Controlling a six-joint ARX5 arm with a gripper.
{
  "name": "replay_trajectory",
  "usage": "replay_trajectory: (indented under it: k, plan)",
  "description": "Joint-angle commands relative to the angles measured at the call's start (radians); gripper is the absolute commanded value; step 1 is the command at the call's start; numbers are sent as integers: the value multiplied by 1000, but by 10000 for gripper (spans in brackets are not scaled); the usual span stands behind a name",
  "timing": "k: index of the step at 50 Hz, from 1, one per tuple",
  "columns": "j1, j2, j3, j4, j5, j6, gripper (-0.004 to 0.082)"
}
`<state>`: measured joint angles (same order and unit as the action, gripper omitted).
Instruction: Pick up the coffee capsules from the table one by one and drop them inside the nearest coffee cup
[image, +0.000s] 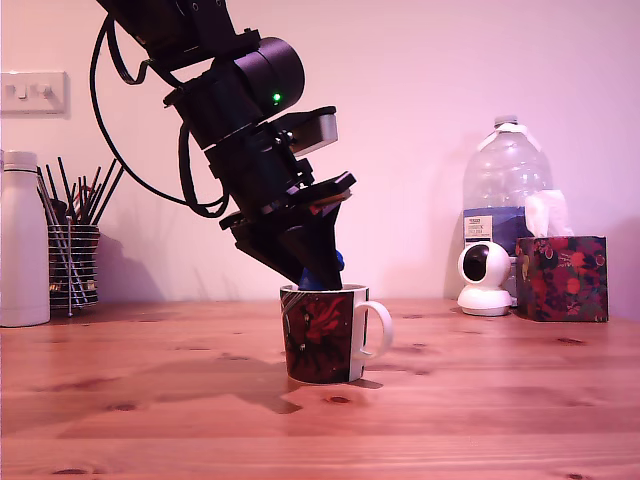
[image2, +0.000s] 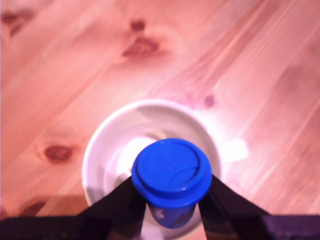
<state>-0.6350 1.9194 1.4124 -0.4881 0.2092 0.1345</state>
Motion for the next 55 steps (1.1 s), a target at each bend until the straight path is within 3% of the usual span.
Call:
replay_trajectory:
  k: [1,27,29,33,36,55]
  plan:
    - [-3,10,18,15,-1,4,213]
    - [-3,10,19,37,18,-3,228]
    - [-3,10,19,38,19,-3,273]
    - [-3,10,19,35,13,-3,541]
    - [-3,10,22,23,6,-2,653]
    - [-3,9,29,3,6,4,670]
